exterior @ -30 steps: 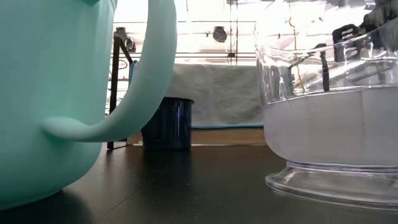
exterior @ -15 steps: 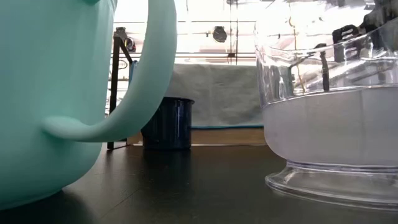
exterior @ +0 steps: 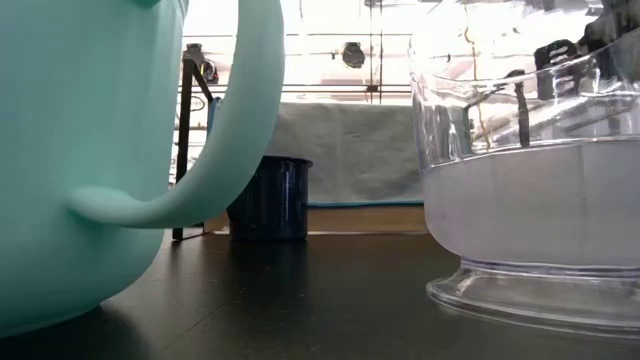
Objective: Stack small to large cups/mugs on shelf
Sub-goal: Move the light blue mug to the center of the table
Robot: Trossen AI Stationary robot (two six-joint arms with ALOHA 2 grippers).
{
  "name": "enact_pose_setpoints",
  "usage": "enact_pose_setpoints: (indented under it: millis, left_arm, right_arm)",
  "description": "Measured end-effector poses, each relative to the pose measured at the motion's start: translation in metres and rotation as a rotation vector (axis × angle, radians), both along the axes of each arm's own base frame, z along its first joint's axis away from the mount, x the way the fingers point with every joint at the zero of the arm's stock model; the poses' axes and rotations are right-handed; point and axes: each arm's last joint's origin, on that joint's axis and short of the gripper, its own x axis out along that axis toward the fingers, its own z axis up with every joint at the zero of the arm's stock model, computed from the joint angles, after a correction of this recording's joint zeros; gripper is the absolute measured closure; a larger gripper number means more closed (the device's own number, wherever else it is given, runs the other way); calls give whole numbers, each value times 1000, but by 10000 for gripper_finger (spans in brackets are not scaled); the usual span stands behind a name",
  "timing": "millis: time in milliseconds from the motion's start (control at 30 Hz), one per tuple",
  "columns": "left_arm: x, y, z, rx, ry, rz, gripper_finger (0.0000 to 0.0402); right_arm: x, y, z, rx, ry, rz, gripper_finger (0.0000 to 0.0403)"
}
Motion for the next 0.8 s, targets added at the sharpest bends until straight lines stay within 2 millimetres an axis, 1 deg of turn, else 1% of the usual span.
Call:
enact_pose_setpoints:
  millis: [133, 433, 633, 800]
  left_arm:
    - [0, -5, -10, 3, -10, -35, 101]
    - [-2, -5, -30, -4, 62, -15, 101]
    - [-2, -5, -52, -5, 73, -30, 101]
    - [-2, -5, -60, -2, 80, -29, 101]
  right_arm:
    - [0, 0, 0, -2, -1, 0, 403]
    - [0, 0, -1, -9, 3, 1, 403]
    - [0, 0, -1, -16, 1, 2, 403]
    - [0, 0, -1, -19, 1, 2, 403]
